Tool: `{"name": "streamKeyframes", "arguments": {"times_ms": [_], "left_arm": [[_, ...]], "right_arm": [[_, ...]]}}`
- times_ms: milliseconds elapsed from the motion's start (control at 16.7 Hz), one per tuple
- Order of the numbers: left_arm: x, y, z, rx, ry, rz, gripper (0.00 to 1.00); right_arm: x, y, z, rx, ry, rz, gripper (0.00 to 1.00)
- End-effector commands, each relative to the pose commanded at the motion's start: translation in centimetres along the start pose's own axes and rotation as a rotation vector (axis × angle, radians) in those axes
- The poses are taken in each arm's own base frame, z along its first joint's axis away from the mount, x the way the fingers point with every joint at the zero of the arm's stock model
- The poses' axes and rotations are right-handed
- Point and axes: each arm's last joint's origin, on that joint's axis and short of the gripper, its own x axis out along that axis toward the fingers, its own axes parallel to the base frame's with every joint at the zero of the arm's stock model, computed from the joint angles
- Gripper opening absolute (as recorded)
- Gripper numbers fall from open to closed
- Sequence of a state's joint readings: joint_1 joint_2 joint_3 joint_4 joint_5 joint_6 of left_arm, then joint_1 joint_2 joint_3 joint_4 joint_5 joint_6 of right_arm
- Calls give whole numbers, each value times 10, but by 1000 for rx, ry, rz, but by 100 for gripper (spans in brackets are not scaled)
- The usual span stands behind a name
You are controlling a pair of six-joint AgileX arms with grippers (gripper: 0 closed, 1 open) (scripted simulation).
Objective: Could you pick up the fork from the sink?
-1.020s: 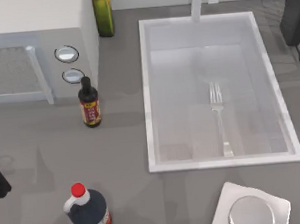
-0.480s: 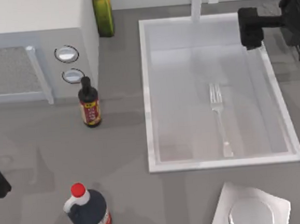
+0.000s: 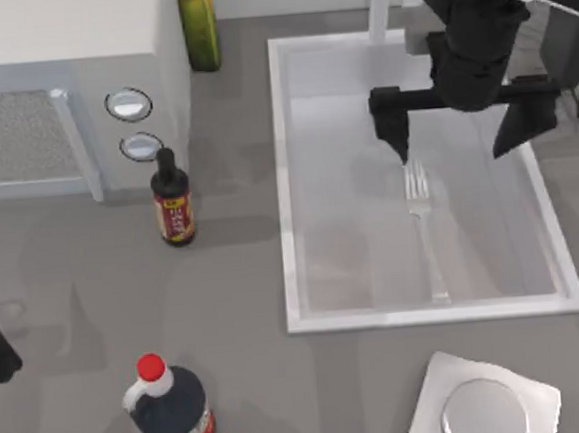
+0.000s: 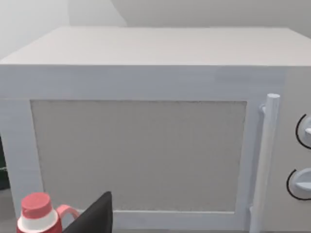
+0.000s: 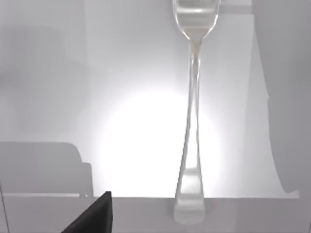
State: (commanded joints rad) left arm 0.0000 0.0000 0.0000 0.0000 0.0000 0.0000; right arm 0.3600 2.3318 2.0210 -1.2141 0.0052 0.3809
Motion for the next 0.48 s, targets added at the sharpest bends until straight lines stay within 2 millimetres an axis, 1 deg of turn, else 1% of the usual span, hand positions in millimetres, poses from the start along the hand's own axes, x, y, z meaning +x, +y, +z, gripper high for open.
{"name": "streamKeyframes", "arguments": {"times_ms": [120,180,420,480], "left_arm": [[0,0,0,0,0,0,100],[0,0,0,0,0,0,100],[0,0,0,0,0,0,100],[0,0,0,0,0,0,100]], "right_arm": [[13,6,4,0,35,-13,100],[15,8,5,1,42,-16,100],[16,8,5,1,43,-16,100],[16,5,6,5,43,-16,100]]}}
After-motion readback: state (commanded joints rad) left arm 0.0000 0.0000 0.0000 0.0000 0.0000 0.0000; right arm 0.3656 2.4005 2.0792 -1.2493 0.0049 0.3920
